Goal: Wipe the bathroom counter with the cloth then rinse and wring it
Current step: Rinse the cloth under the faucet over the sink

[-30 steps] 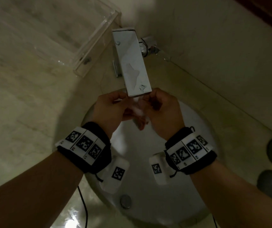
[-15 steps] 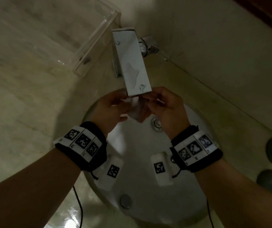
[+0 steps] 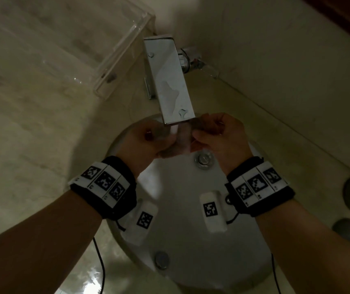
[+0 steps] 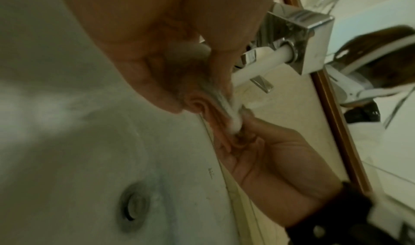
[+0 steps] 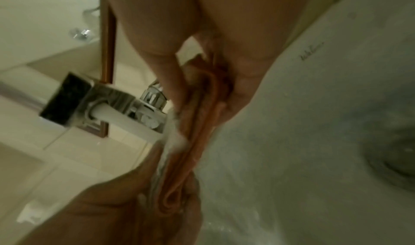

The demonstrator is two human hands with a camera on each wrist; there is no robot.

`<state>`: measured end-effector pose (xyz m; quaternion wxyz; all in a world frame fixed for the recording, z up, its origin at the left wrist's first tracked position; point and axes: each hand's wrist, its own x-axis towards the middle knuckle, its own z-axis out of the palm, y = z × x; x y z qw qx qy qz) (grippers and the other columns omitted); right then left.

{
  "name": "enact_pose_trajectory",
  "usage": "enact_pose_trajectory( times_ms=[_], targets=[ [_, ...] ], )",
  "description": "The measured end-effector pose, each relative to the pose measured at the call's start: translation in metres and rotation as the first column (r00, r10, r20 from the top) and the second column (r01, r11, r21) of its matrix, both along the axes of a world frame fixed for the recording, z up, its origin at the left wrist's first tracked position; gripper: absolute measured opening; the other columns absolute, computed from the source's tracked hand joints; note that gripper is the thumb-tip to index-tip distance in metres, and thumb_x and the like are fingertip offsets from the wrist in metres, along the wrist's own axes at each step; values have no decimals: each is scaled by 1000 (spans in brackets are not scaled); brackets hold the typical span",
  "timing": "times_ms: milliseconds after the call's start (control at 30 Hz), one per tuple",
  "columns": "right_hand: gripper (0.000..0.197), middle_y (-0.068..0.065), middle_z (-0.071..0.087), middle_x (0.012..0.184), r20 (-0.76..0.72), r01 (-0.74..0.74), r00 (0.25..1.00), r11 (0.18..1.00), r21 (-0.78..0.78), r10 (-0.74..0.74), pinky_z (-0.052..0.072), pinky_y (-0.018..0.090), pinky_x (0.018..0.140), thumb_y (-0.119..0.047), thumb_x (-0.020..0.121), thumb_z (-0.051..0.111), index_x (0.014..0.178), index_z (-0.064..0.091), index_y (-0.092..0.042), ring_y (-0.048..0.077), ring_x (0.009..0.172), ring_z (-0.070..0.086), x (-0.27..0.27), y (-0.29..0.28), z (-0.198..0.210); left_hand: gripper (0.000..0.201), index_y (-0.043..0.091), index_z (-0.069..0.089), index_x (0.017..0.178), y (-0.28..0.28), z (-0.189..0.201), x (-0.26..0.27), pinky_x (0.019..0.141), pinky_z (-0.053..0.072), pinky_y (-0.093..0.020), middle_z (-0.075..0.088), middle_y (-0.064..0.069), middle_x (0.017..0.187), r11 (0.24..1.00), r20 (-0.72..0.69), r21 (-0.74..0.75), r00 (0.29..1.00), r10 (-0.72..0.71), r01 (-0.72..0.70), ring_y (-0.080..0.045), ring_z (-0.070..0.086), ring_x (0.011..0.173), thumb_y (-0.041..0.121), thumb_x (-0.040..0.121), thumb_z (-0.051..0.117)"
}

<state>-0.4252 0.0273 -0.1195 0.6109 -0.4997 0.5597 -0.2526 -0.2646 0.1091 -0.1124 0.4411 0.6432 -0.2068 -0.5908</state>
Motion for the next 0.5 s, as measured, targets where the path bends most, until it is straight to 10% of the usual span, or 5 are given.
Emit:
enact_pose_trajectory(
  times_ms=[133, 233, 367, 500],
  targets=[
    [40, 3, 69, 74, -87, -18, 996, 992, -122, 8, 60, 32, 55, 1, 70, 80, 104, 60, -4, 10, 64, 67, 2, 3, 0, 47, -7, 61, 114, -1, -1, -2, 84, 54, -59, 66, -30, 112, 997, 86, 7, 993, 77, -78, -42, 66, 102, 18, 79, 78],
    [37, 0, 69, 89, -208, -123, 975, 970, -211, 78, 61, 37, 73, -7, 71, 81, 102, 62, -14, 12, 81, 68, 7, 7, -3, 59, 2, 65, 109, -2, 4, -6, 84, 56, -56, 71, -21, 105, 999, 157, -5, 986, 51, -51, -36, 69, 97, 42, 67, 79],
    [82, 9, 50, 131, -146, -254, 963, 948, -191, 228, 53, 26, 94, -17, 60, 91, 129, 47, -11, 12, 114, 56, 15, 15, -2, 64, -9, 60, 106, -5, 13, -7, 79, 54, -62, 67, -32, 101, 997, 116, -35, 991, 70, -66, -47, 66, 92, 40, 70, 77],
    [68, 7, 49, 126, -274, -457, 885, 820, -345, 377, 38, 4, 84, -33, 62, 86, 121, 57, -14, 4, 102, 50, 14, 18, 5, 50, -4, 57, 117, -4, 13, -6, 79, 57, -59, 71, -26, 101, 994, 46, -37, 994, 103, -101, -40, 69, 93, 22, 79, 78]
  ],
)
